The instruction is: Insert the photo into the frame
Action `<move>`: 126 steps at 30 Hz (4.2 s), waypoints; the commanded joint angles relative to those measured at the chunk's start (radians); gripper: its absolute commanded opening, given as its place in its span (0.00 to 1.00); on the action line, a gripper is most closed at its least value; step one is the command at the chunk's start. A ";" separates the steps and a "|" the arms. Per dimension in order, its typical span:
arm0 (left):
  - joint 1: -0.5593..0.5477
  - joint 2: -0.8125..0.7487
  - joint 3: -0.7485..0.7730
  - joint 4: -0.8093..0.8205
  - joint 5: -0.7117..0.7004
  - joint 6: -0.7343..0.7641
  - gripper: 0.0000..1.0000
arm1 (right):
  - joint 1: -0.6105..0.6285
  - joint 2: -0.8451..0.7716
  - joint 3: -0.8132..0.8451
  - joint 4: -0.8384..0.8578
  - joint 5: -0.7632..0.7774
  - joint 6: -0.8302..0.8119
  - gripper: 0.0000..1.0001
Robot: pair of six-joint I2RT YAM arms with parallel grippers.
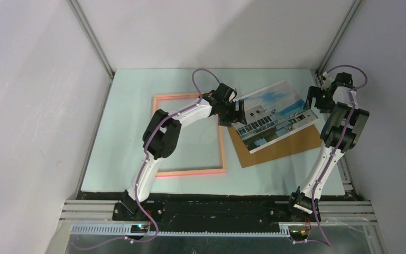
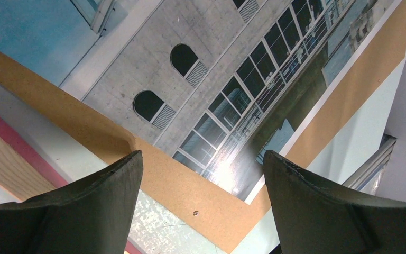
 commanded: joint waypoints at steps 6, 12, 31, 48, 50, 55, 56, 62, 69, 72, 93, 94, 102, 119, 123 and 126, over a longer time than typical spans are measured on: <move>-0.017 0.010 -0.040 0.012 -0.002 -0.027 0.87 | 0.007 0.060 0.100 -0.076 -0.083 -0.048 0.93; -0.018 0.002 -0.070 0.012 -0.006 -0.020 0.87 | 0.015 0.061 0.091 -0.121 -0.180 -0.088 0.91; -0.019 -0.026 -0.110 0.024 -0.033 0.003 0.87 | -0.076 -0.004 0.037 -0.279 -0.493 -0.090 0.84; -0.022 -0.031 -0.113 0.031 -0.032 0.016 0.87 | -0.111 -0.076 -0.024 -0.251 -0.560 -0.081 0.82; -0.024 -0.030 -0.111 0.030 -0.032 0.016 0.86 | -0.109 -0.082 -0.021 -0.251 -0.556 -0.088 0.82; -0.027 -0.030 -0.111 0.030 -0.030 0.016 0.87 | -0.093 -0.105 -0.026 -0.256 -0.542 -0.109 0.83; -0.028 -0.031 -0.111 0.031 -0.030 0.016 0.87 | -0.087 -0.108 -0.030 -0.256 -0.533 -0.116 0.84; -0.027 -0.030 -0.110 0.031 -0.028 0.016 0.87 | -0.054 -0.120 -0.038 -0.241 -0.450 -0.130 0.86; -0.027 -0.035 -0.109 0.030 -0.026 0.017 0.87 | -0.031 -0.119 -0.044 -0.234 -0.451 -0.127 0.84; -0.028 -0.035 -0.109 0.030 -0.022 0.018 0.87 | -0.033 -0.126 -0.065 -0.224 -0.462 -0.130 0.84; -0.031 -0.039 -0.112 0.030 -0.038 0.036 0.87 | -0.149 -0.093 -0.081 -0.334 -0.744 -0.239 0.84; -0.031 -0.040 -0.112 0.031 -0.039 0.036 0.87 | -0.151 -0.090 -0.080 -0.336 -0.750 -0.240 0.84; -0.031 -0.043 -0.114 0.031 -0.042 0.038 0.86 | -0.178 -0.061 -0.073 -0.337 -0.761 -0.236 0.82; -0.043 -0.039 -0.113 0.030 -0.043 0.036 0.86 | -0.220 0.000 -0.015 -0.374 -0.756 -0.264 0.82; -0.046 -0.040 -0.112 0.030 -0.043 0.036 0.86 | -0.227 0.023 -0.009 -0.374 -0.750 -0.265 0.82; -0.050 -0.041 -0.114 0.031 -0.043 0.036 0.86 | -0.236 0.040 -0.002 -0.374 -0.750 -0.257 0.81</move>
